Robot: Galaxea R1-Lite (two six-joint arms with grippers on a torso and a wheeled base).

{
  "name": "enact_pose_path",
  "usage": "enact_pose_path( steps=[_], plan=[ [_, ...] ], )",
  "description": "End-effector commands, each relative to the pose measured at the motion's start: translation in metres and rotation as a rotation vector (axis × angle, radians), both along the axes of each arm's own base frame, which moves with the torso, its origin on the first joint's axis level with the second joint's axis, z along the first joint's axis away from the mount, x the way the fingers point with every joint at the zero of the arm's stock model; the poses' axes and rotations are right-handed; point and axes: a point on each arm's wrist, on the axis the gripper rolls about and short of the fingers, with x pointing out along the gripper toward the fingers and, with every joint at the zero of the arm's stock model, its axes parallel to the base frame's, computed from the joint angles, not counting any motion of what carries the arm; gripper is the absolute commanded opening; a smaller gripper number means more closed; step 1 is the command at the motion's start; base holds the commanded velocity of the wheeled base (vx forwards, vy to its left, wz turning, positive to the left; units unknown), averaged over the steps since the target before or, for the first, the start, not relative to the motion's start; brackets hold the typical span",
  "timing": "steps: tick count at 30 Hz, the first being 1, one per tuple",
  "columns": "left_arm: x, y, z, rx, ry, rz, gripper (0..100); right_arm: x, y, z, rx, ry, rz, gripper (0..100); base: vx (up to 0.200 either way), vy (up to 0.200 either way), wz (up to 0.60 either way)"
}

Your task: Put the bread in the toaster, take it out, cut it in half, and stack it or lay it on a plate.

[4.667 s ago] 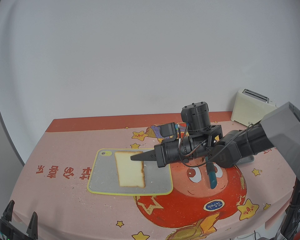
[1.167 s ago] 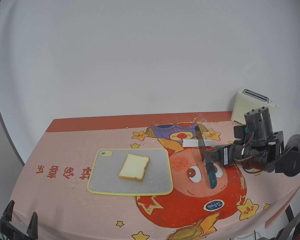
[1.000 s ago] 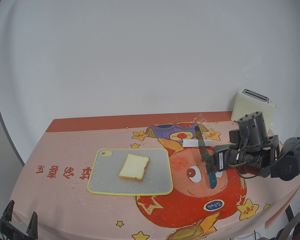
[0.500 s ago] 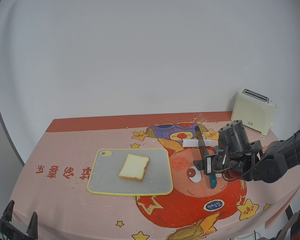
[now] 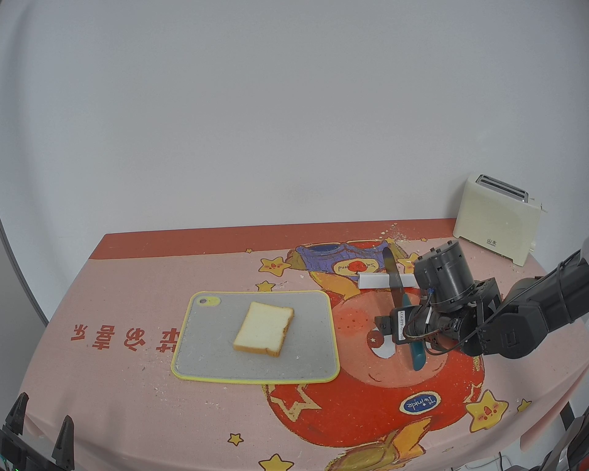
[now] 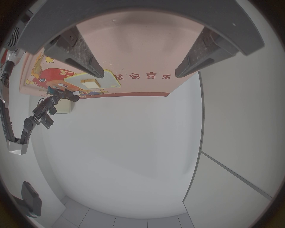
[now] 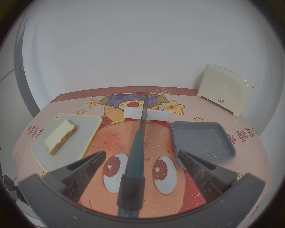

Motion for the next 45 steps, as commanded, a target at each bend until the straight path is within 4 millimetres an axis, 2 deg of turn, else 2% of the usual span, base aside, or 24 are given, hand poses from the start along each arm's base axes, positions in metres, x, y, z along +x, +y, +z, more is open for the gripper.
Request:
enact_pose_path(
  steps=[1, 2, 11, 18, 31, 36, 45],
  plan=[
    [0.0, 0.0, -0.005, -0.001, 0.001, -0.001, 100, 0.001, 0.001, -0.002, -0.002, 0.005, 0.0, 100, 0.0, 0.0, 0.0],
    [0.0, 0.0, -0.005, -0.001, 0.001, 0.001, 100, 0.0, 0.001, -0.003, -0.004, 0.009, 0.001, 0, 0.0, 0.0, 0.0],
    [0.0, 0.0, -0.005, -0.001, 0.001, 0.001, 100, -0.003, 0.011, -0.001, 0.025, 0.003, 0.014, 0, 0.0, 0.0, 0.0],
    [0.0, 0.0, -0.005, -0.001, 0.001, 0.001, 100, -0.003, 0.011, 0.004, 0.032, -0.013, 0.016, 0, 0.0, 0.0, 0.0],
    [0.0, 0.0, -0.005, -0.001, 0.001, 0.001, 100, -0.009, -0.005, 0.05, 0.061, -0.13, 0.048, 0, 0.0, 0.0, 0.0],
    [0.0, 0.0, -0.005, -0.001, 0.001, 0.001, 100, -0.017, -0.01, 0.068, 0.094, -0.157, 0.16, 0, 0.0, 0.0, 0.0],
    [0.0, 0.0, -0.005, -0.001, 0.001, 0.001, 100, -0.034, -0.011, 0.083, 0.079, -0.195, 0.269, 0, 0.0, 0.0, 0.0]
  ],
)
